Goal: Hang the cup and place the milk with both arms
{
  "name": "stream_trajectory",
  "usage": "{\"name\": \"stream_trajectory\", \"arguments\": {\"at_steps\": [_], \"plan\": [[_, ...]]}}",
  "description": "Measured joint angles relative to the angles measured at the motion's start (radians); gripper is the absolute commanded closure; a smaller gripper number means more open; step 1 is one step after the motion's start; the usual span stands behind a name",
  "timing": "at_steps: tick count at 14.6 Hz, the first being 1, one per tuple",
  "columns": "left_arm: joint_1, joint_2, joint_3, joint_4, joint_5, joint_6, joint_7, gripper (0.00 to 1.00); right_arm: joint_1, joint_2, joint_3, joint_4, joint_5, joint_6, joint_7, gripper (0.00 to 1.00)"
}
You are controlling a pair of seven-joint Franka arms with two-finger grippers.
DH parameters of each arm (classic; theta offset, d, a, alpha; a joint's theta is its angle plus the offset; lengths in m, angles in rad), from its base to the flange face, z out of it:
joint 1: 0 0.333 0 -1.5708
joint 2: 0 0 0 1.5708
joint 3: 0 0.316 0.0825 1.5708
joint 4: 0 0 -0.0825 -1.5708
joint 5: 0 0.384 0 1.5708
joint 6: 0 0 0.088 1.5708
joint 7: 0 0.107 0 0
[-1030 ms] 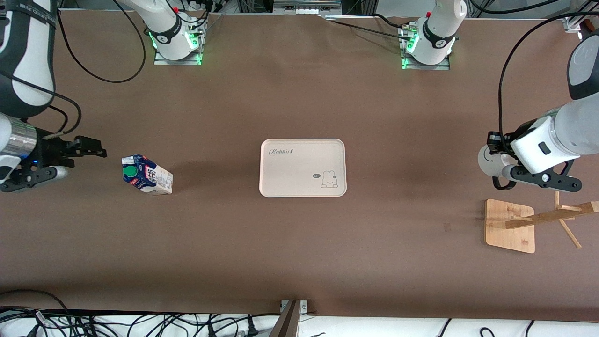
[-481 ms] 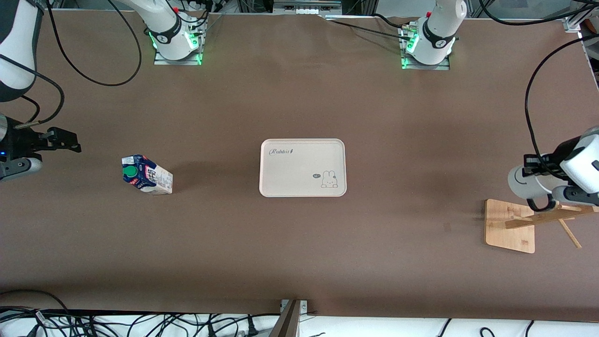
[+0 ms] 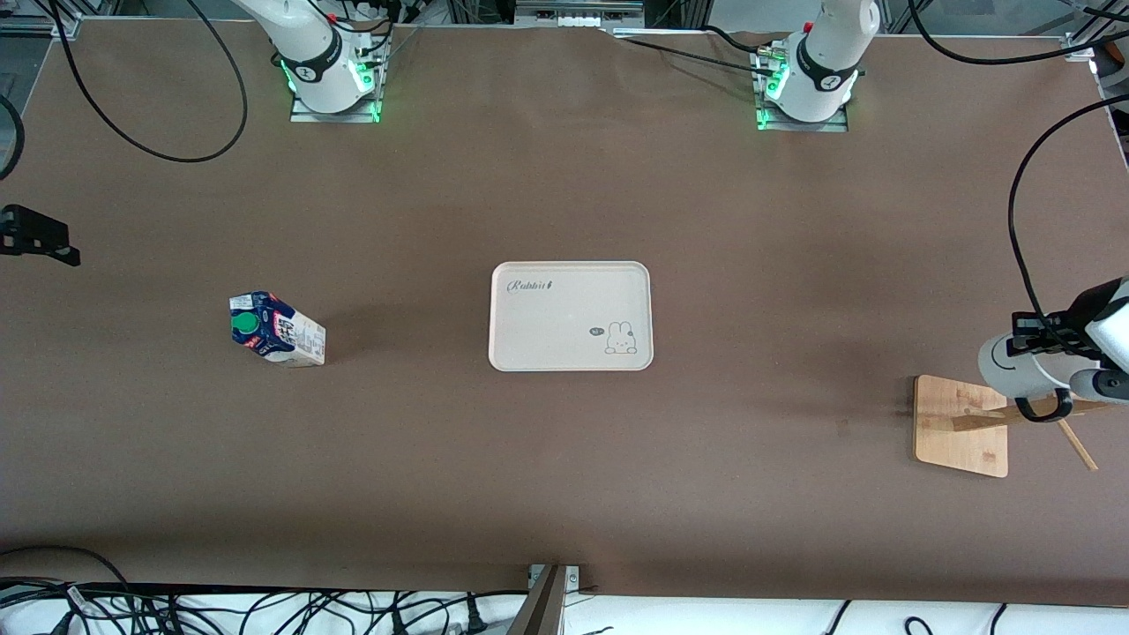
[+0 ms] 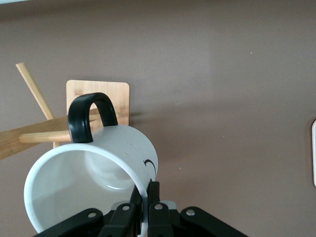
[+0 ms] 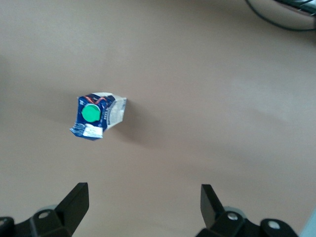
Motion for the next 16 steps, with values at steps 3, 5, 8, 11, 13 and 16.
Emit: {"name": "stream_trajectory", "arguments": {"at_steps": [3, 5, 8, 11, 13, 16], "plan": [[0.029, 0.001, 0.001, 0.0, -0.035, -0.003, -0.001, 1.0, -0.067, -0.045, 0.107, -0.037, -0.02, 0.019, 0.029, 0.0], [0.058, 0.004, 0.001, 0.0, -0.043, -0.003, 0.003, 1.0, -0.105, -0.072, 0.162, -0.078, -0.02, 0.054, 0.097, 0.0], [0.082, 0.011, 0.001, 0.0, -0.044, -0.002, 0.01, 1.0, -0.139, -0.093, 0.234, -0.12, -0.038, 0.086, 0.179, 0.0], [0.09, 0.015, 0.001, -0.001, -0.044, -0.002, 0.01, 0.87, -0.161, -0.095, 0.241, -0.134, -0.042, 0.097, 0.188, 0.0], [0.09, 0.017, 0.001, -0.001, -0.044, -0.003, 0.01, 0.56, -0.183, -0.095, 0.241, -0.143, -0.042, 0.097, 0.188, 0.0], [0.09, 0.018, 0.001, -0.002, -0.044, -0.009, 0.01, 0.0, -0.198, -0.097, 0.241, -0.147, -0.042, 0.097, 0.188, 0.0]]}}
